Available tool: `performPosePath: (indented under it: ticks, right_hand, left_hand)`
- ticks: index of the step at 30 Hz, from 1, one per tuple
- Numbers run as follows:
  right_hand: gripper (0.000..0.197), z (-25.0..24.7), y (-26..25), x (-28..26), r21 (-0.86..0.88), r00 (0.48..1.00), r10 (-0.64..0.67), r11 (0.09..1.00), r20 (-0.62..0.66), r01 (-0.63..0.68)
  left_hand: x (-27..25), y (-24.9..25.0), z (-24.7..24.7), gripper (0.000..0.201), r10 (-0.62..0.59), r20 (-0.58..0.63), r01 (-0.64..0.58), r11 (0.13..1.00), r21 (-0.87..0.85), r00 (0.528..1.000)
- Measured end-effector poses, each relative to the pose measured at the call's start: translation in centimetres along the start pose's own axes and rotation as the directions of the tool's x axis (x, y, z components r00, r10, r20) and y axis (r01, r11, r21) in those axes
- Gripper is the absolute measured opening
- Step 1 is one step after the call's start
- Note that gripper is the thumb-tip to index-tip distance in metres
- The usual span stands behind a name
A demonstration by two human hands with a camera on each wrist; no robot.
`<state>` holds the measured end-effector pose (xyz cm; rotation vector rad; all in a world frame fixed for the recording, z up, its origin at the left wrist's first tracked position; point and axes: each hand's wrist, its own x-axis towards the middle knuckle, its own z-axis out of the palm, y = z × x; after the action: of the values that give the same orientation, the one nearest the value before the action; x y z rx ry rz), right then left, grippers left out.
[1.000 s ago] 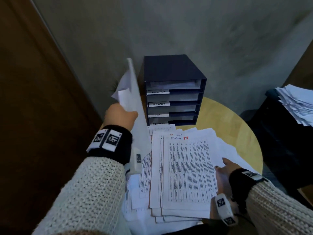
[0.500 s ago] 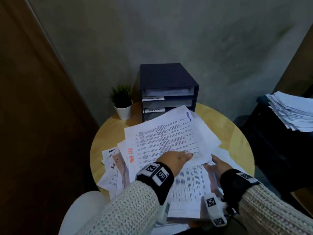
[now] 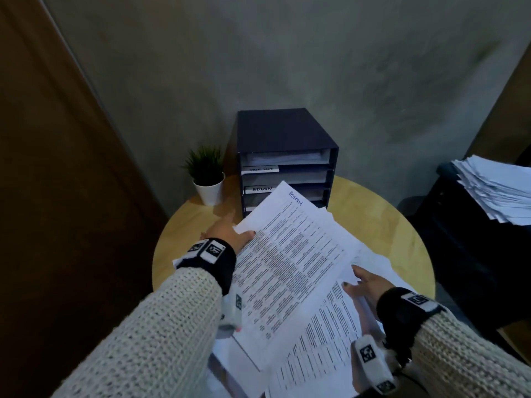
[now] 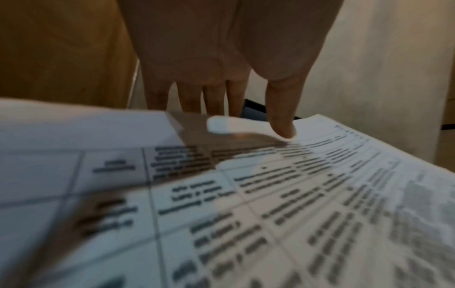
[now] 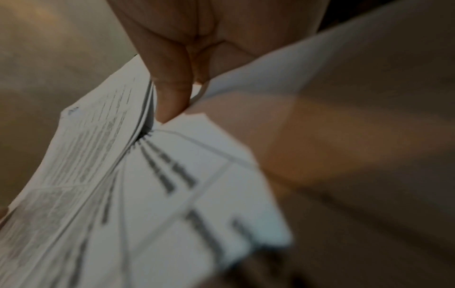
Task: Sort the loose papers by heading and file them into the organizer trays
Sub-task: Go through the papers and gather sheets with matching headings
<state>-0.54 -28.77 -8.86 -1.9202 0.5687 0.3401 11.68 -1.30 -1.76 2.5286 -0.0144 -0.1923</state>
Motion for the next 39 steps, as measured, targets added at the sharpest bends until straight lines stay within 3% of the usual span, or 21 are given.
performPosePath:
  ticks: [5,9,13,18,23,29,34,36,39]
  right_hand:
    - [0.054,-0.2,0.1,0.7,0.018,0.998,0.002,1.0,-0.059,-0.001]
    - [0.049,-1.1,0.7,0.7,0.107,0.985,0.05,0.994,-0.168,-0.032]
    - [0.045,-2.2,1.5,0.5,0.208,0.974,0.086,0.977,-0.209,-0.042]
    - [0.036,-2.4,2.7,1.0,0.264,0.984,0.094,0.963,-0.152,-0.051]
    - [0.029,-1.9,2.5,1.0,0.336,0.987,0.099,0.941,-0.127,-0.051]
    - [0.044,-0.6,1.4,0.8,-0.004,0.978,0.139,0.99,-0.159,-0.141]
    - [0.049,0.0,1.5,1.0,-0.13,0.975,0.162,0.975,-0.153,-0.182]
    - [0.051,0.1,1.1,1.1,-0.192,0.979,0.129,0.968,-0.158,-0.159]
    - [0.047,-0.4,-1.2,1.0,-0.303,0.985,-0.014,0.952,-0.171,-0.04]
  left_hand:
    - [-0.2,-3.3,1.2,0.041,-0.118,0.037,0.123,0.968,-0.218,0.992]
    - [0.3,-6.0,1.0,0.035,-0.24,0.043,0.244,0.951,-0.189,0.97]
    - [0.4,-8.2,-0.5,0.036,-0.369,-0.054,0.36,0.924,-0.13,0.928]
    - [1.2,-10.5,-1.6,0.039,-0.427,-0.187,0.366,0.885,-0.287,0.885]
    - [0.7,-10.8,0.6,0.039,-0.4,-0.122,0.341,0.878,-0.337,0.908]
    - [-0.7,-8.8,6.5,0.04,-0.31,0.129,0.33,0.925,-0.186,0.942]
    - [-1.7,-7.9,10.1,0.045,-0.265,0.271,0.308,0.942,-0.13,0.925]
    - [-1.8,-7.2,9.7,0.051,-0.268,0.26,0.296,0.952,-0.075,0.928]
    - [-2.1,-5.8,7.9,0.074,-0.224,0.079,0.229,0.972,-0.055,0.971]
